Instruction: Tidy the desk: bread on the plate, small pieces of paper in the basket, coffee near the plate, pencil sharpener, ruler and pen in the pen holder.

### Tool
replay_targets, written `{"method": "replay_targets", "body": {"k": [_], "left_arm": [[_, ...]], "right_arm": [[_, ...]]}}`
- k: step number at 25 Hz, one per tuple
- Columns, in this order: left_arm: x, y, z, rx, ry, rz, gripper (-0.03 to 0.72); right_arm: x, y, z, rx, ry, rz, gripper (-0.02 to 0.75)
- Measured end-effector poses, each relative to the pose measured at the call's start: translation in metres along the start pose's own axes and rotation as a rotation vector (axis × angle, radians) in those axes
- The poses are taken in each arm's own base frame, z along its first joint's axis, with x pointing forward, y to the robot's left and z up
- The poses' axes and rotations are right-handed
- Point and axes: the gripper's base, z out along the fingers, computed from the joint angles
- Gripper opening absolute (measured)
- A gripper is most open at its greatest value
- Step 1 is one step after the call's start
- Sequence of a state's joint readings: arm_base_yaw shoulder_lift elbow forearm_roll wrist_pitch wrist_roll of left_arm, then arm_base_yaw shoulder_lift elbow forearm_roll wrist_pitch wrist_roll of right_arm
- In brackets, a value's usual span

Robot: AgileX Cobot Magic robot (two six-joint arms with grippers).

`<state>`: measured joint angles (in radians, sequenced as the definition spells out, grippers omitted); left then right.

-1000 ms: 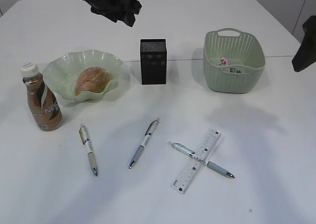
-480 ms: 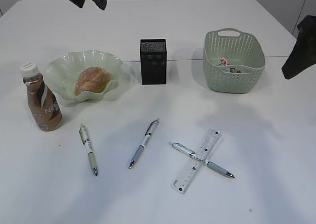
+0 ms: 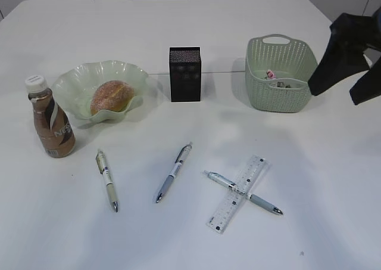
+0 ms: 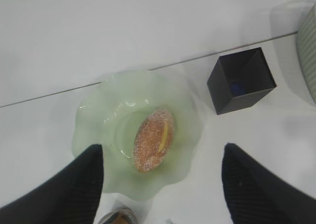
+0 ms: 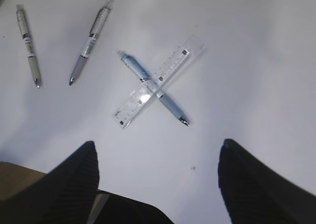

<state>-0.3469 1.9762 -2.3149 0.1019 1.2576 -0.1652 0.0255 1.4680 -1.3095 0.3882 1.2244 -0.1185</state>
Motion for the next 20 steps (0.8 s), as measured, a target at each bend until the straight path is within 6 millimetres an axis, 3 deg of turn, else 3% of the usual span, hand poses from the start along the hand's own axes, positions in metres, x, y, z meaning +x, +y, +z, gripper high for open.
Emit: {"method": "replay_targets", "body": {"k": [10, 20], "left_arm": [[0.004, 0.004, -0.083, 0.069, -0.111, -0.026, 0.506], [0.059, 0.020, -0.151, 0.039, -0.100, -0.017, 0.494]], "right_arm": [[0.003, 0.017, 0.006, -0.026, 0.022, 0.037, 0.585], [0.009, 0.019, 0.014, -0.024, 0.059, 0.145, 0.585]]}}
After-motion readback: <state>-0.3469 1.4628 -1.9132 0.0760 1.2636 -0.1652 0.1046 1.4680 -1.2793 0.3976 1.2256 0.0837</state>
